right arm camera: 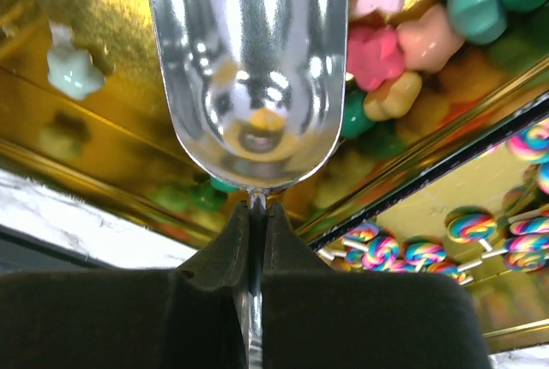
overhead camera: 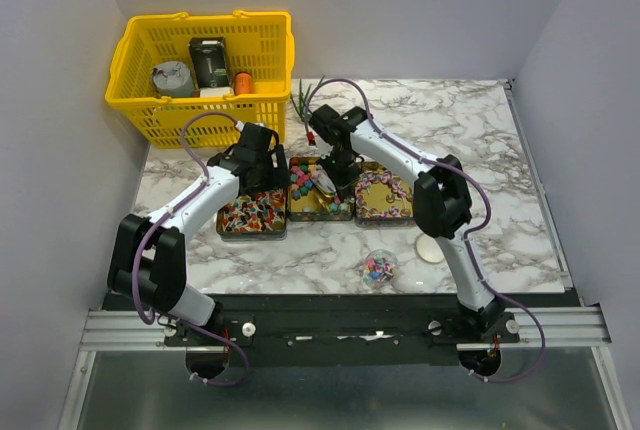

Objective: Pack the candies
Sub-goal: Scoop the fake candies from the storage box.

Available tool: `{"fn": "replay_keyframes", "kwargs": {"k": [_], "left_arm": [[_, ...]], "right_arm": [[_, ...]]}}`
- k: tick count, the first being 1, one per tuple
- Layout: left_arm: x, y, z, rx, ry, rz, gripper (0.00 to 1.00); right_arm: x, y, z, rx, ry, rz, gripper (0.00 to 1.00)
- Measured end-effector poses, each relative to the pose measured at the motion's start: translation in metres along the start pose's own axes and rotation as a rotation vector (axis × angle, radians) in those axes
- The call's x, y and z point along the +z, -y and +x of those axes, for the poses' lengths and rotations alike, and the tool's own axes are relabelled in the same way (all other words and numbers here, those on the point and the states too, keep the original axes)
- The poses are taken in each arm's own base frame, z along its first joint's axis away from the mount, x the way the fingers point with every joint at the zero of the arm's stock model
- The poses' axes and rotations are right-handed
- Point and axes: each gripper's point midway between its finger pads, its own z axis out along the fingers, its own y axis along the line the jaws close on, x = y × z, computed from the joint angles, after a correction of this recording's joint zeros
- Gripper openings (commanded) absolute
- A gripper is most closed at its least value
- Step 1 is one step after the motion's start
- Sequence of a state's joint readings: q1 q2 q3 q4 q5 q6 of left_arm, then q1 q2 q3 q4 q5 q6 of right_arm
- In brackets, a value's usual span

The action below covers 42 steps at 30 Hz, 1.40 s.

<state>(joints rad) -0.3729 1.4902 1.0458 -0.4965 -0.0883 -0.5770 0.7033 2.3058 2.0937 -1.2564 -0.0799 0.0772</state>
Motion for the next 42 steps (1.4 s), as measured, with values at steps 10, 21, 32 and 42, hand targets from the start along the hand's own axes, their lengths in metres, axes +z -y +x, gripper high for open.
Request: {"fn": "replay_keyframes", "kwargs": {"k": [10,21,32,42], "left_arm": [[0.0,0.0,0.0,0.0,0.0,0.001,0.89],[0.001,-0.001,0.002,0.0,-0.005,-0.002,0.89],[0.001,-0.001,0.003,0.001,-0.005,-0.003,0.89],[0.001,-0.001,0.003,0.001,-0.005,-0.003,0.89]], "right_arm": [[0.013,0.009,-0.011,-0.004,0.078,0.044,0.01],[0.014,0.0,-0.02,0.03,0.118,-0.012,0.01],[0.016,-0.001,-0.025,0.034,0.123,-0.015,0.01],[0.009,0.003,-0.006,0.005,0.114,0.0,0.01]]}}
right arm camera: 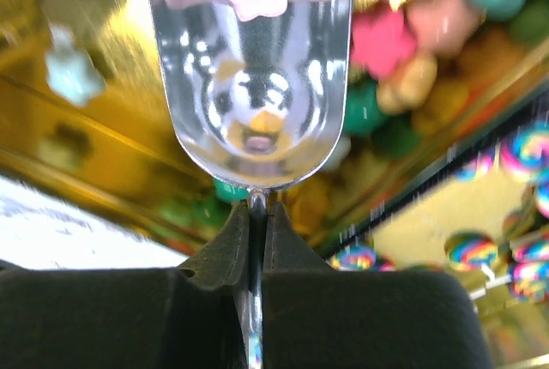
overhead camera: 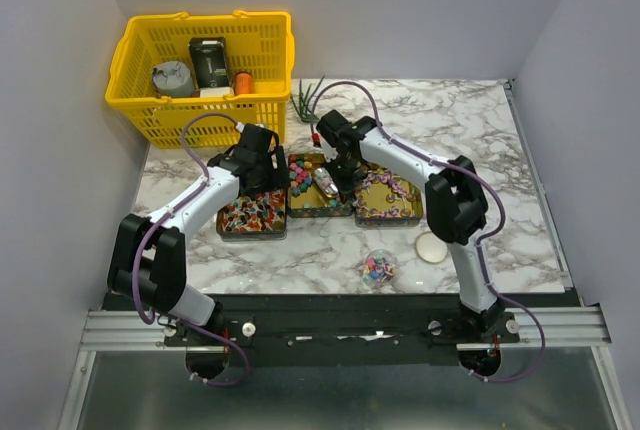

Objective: Pack the candies
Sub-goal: Scoop the fake candies from the storage box.

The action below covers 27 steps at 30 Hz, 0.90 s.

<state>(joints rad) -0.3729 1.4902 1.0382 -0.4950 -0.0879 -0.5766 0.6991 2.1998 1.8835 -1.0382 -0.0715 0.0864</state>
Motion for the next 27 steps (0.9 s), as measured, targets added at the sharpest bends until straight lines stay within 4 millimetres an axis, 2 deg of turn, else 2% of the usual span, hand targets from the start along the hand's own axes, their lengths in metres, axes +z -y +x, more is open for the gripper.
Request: {"fn": "replay_keyframes", "kwargs": {"k": [5,11,18,22,27], "left_arm": [[0.0,0.0,0.0,0.0,0.0,0.0,0.89],[0.0,0.0,0.0,0.0,0.001,0.0,0.89],[0.0,0.0,0.0,0.0,0.001,-0.001,0.89],[-0.001,0.0,-0.001,0.0,0.006,0.0,0.89],[-0.007,0.001,-0.005,-0.002,0.026,0.008,0.89]], "right_arm": [[-0.02,0.0,0.019,-0.004,0.004,0.003,0.01],[-0.05,-0.007,0.032,-0.031,0.104,0.0,0.01],[-0.069,-0.02,0.044,-0.052,0.186,-0.001,0.01],[-0.082,-0.028,0.061,-0.041,0.2,-0.011,0.01],[-0.109,-0.031,0.099,0.012,0.203,-0.026,0.01]]}}
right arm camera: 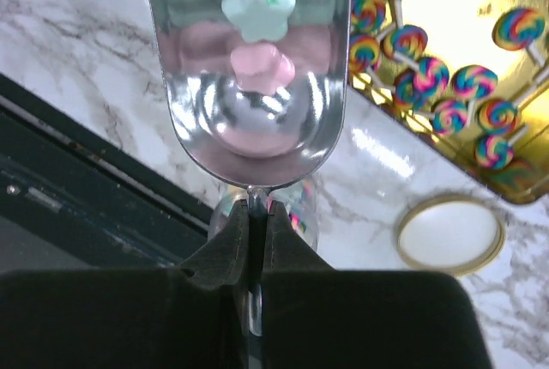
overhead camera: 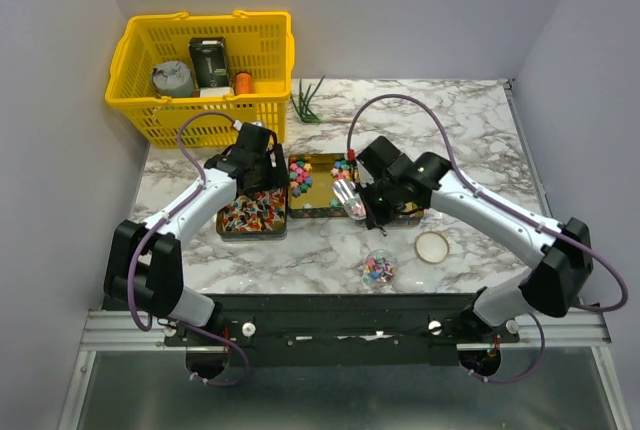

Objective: Pack the candies
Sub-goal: Place the fake candies in the packing bottle.

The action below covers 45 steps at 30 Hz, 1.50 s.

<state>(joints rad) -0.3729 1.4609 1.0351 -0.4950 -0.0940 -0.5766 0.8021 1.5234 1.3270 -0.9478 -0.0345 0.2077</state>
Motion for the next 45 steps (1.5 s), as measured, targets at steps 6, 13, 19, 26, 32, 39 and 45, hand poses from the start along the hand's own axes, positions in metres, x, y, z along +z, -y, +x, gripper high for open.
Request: {"fn": "replay_keyframes", "kwargs": {"k": [6,13,19,26,32,39,45], "left_arm": [[-0.001,0.0,0.0,-0.001,0.002,0.002,0.89],[-0.001,0.0,0.0,-0.001,0.001,0.001,0.89],[-0.001,0.0,0.001,0.0,0.0,0.001,0.89],[0.001,-0.001,0.002,0.0,-0.004,-0.001,0.89],[0.002,-0.001,0.003,0.0,-0.009,-0.005,0.89],[0.003,-0.001,0.003,0.001,-0.011,-0.006,0.89],[0.003,-0.001,0.003,0.0,-0.011,-0.006,0.89]], "right_arm": [[-0.041,0.0,0.043,0.072,-0.036,-0.014,0.01],[-0.062,-0.004,0.103,0.139,-0.187,-0.04,0.01],[-0.067,-0.011,0.138,0.161,-0.284,-0.074,0.01],[-0.064,-0.012,0.159,0.167,-0.362,-0.083,0.01],[-0.064,-0.016,0.163,0.173,-0.38,-0.104,0.01],[-0.06,-0.024,0.19,0.234,-0.484,-0.146,0.01],[-0.066,-0.034,0.199,0.291,-0.502,-0.199,0.01]]}}
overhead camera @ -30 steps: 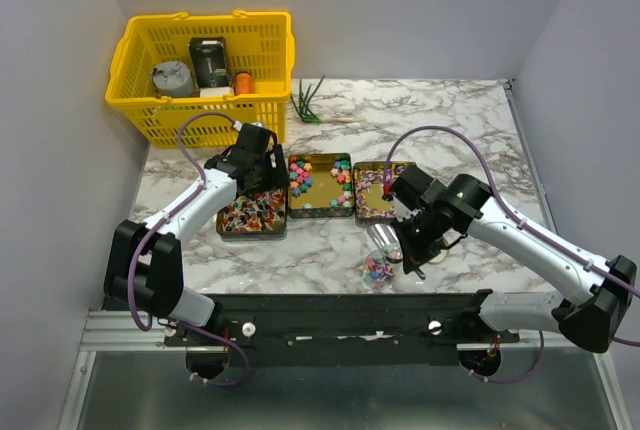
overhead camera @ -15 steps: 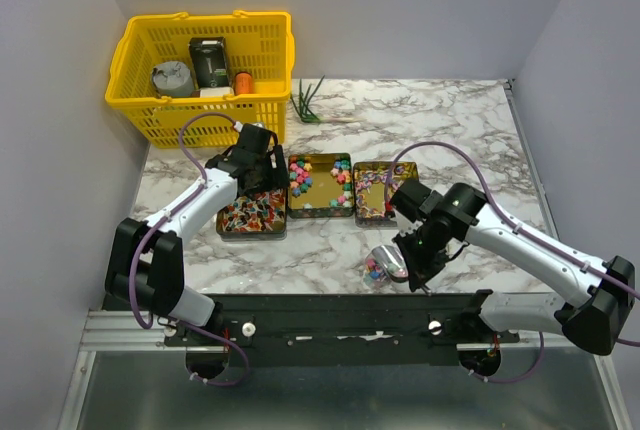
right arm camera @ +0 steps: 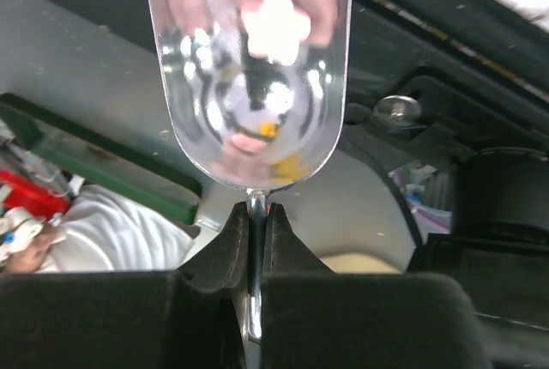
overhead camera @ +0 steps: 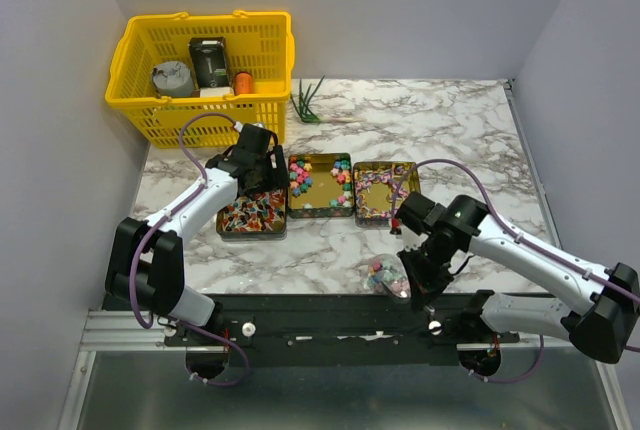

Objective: Pack the candies
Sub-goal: Place the fake candies in the packing bottle, then move the storage box to the center of the board.

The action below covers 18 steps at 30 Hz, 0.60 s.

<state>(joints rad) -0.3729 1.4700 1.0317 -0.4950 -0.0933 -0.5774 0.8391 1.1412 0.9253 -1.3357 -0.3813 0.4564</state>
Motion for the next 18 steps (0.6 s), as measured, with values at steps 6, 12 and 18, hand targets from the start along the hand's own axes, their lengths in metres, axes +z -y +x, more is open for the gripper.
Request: {"fn": "replay_keyframes", "kwargs": {"k": [6,12,18], "left_arm": [[0.0,0.0,0.0,0.0,0.0,0.0,0.89],[0.0,0.0,0.0,0.0,0.0,0.0,0.89],[0.0,0.0,0.0,0.0,0.0,-0.001,0.89]], "right_arm": [[-0.003,-0.012,0.005,0.045,-0.021,-0.059,0.01],[-0.006,-0.023,0.013,0.121,-0.039,-0.152,0.01],[-0.008,-0.024,0.018,0.264,-0.043,-0.257,0.01]]}}
